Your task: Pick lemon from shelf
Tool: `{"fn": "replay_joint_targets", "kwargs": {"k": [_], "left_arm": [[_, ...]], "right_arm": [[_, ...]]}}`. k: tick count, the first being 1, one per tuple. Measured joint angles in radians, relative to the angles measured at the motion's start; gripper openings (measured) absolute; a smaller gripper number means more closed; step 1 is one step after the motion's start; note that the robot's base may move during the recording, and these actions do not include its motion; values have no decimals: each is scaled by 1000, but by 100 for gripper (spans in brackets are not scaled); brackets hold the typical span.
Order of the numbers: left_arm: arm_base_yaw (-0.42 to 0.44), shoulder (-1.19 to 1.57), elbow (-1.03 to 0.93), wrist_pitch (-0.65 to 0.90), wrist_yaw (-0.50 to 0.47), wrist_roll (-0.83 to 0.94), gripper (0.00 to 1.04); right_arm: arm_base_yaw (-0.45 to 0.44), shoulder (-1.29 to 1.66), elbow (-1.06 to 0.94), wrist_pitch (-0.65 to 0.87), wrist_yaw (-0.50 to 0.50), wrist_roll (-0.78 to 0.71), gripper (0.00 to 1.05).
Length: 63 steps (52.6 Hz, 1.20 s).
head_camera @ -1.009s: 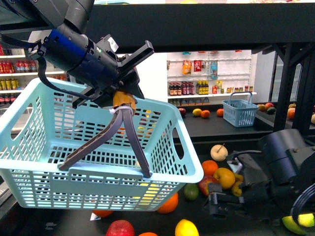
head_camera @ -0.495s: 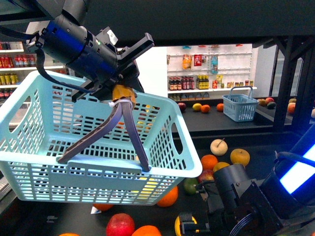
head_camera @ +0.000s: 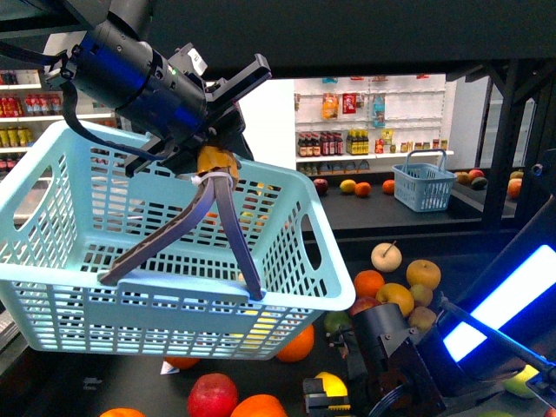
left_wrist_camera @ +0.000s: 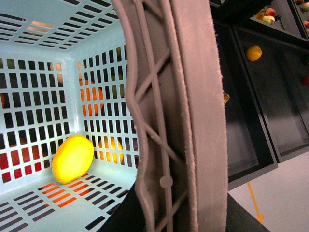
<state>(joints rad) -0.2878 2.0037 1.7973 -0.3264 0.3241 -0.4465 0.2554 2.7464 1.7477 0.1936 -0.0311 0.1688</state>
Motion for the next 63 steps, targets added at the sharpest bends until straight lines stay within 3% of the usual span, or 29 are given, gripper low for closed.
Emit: {"fn": "replay_joint_targets", "kwargs": {"k": [36,48,63], "left_arm": [[0,0,0,0,0,0,16],[0,0,0,0,0,0,16],[0,0,0,0,0,0,16]], "right_arm": [[13,258,467,-227,84,-31,97],[22,260,468,-232,79,-34,73],[2,169,318,-201,88,-33,72]]}}
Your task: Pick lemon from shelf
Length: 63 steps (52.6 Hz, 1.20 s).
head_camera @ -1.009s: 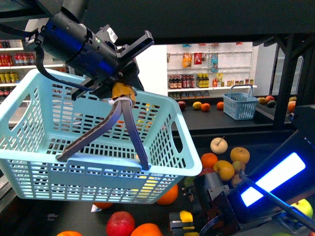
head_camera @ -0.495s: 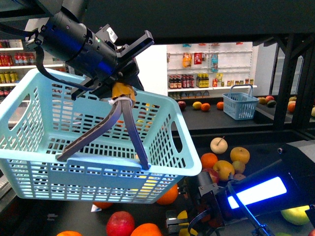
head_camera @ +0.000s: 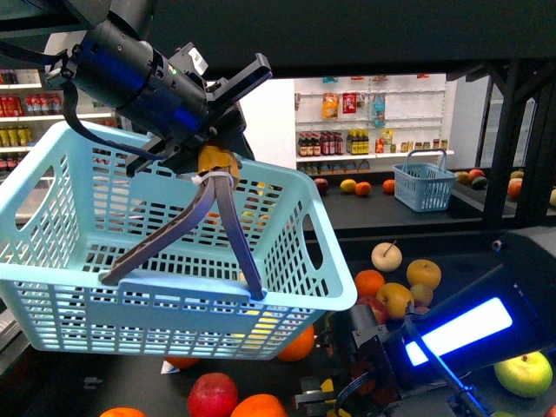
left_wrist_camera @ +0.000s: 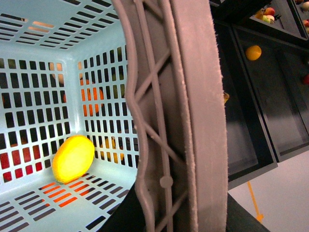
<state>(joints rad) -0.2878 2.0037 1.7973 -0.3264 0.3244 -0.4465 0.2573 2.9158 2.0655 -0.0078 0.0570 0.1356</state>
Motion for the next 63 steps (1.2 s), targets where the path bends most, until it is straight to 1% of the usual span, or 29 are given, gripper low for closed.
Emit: {"fn": "replay_joint_targets", "kwargs": {"k": [11,21,28,35,42,47,54,59,63], "left_arm": [[0,0,0,0,0,0,16],[0,0,0,0,0,0,16],[0,0,0,0,0,0,16],[0,0,0,0,0,0,16],[0,0,0,0,1,0,16],[0,0,0,0,1,-1,16],[0,0,0,0,0,0,16],[0,0,0,0,0,0,16],[0,0,0,0,-2,0,16]], "right_arm": [[-59,-183,-233,68,-8,-2,72],[-166,-393,-451,155,-34,3,72],[-239,-502,-548,203,-61,26,72],[-272,-605,-589,223,-111,62,72],[-266,-715,-582,230,-173,111,72],[-244,-794,-541,230,-221,149,72],[-183,-860,-432,199,-292,205,72],[-125,-845,-348,144,-324,227,72],[-93,-826,-317,127,-343,240,72]]}}
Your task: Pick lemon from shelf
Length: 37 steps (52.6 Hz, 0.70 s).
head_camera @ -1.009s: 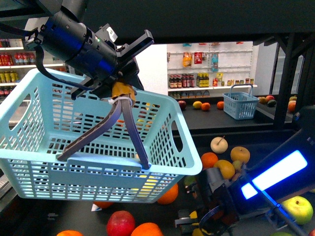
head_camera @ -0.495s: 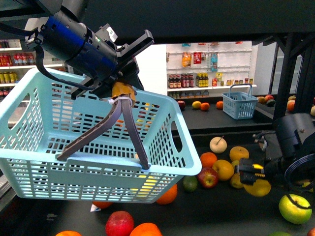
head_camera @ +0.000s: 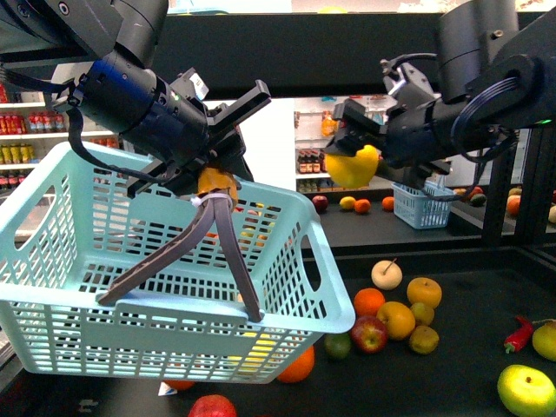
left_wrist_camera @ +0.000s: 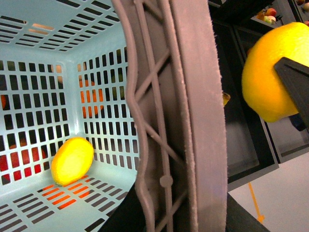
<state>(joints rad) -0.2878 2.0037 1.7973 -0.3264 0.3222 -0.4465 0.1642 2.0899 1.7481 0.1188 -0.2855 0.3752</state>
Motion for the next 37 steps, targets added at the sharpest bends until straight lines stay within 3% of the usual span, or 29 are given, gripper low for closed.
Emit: {"fn": "replay_joint_targets", "kwargs": {"k": [11,33,37], "left_arm": [[0,0,0,0,3,0,16],[0,0,0,0,2,1,16],[0,0,0,0,2,1,16]], "right_arm": [[82,73,66,-42,-15,22,72],[130,93,14,-49,-14,1,72],[135,94,8,-52,-14,-5,79]]}}
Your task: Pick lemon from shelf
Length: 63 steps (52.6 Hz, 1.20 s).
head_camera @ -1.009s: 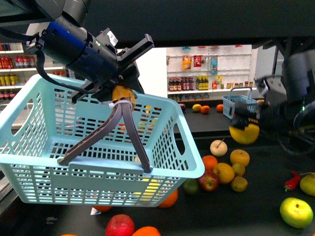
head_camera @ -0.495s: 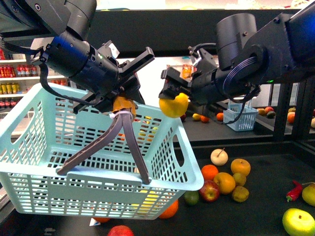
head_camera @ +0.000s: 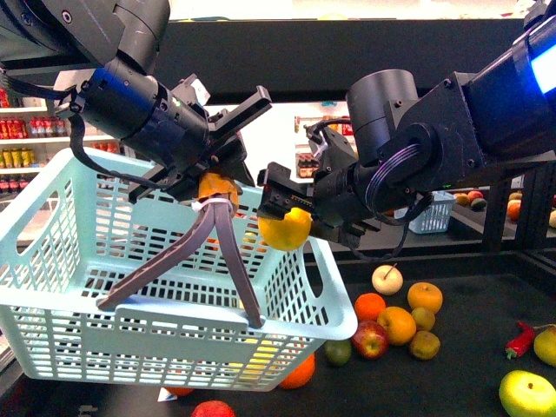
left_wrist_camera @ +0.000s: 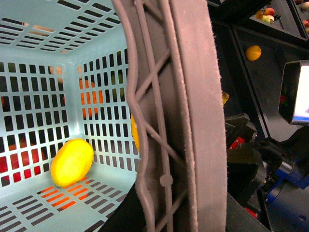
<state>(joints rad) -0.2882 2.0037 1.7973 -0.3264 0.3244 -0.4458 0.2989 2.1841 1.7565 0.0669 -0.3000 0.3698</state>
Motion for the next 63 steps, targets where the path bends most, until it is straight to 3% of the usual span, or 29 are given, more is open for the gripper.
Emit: {"fn": "replay_joint_targets", "kwargs": {"k": [5,15,28,37,46,63], "left_arm": [[0,0,0,0,1,0,16],[0,0,-2,0,-3,2,16],[0,0,-2,0,-4,2,16],[0,0,-2,0,-2,3,16],[0,0,-2,0,-1,3,16],[0,0,-2,0,-3,3,16]], "right_arm": [[3,0,0,7,-3,-1,98],[-11,0,-2,24,0,0,97],[-97,-89,-90,65,21,-3,97],[-239,-263,-233,142,59,-45,97],[-328,-404,-414,241,109,-88,97],[-382,-729,-805,389,113,-113,97]]}}
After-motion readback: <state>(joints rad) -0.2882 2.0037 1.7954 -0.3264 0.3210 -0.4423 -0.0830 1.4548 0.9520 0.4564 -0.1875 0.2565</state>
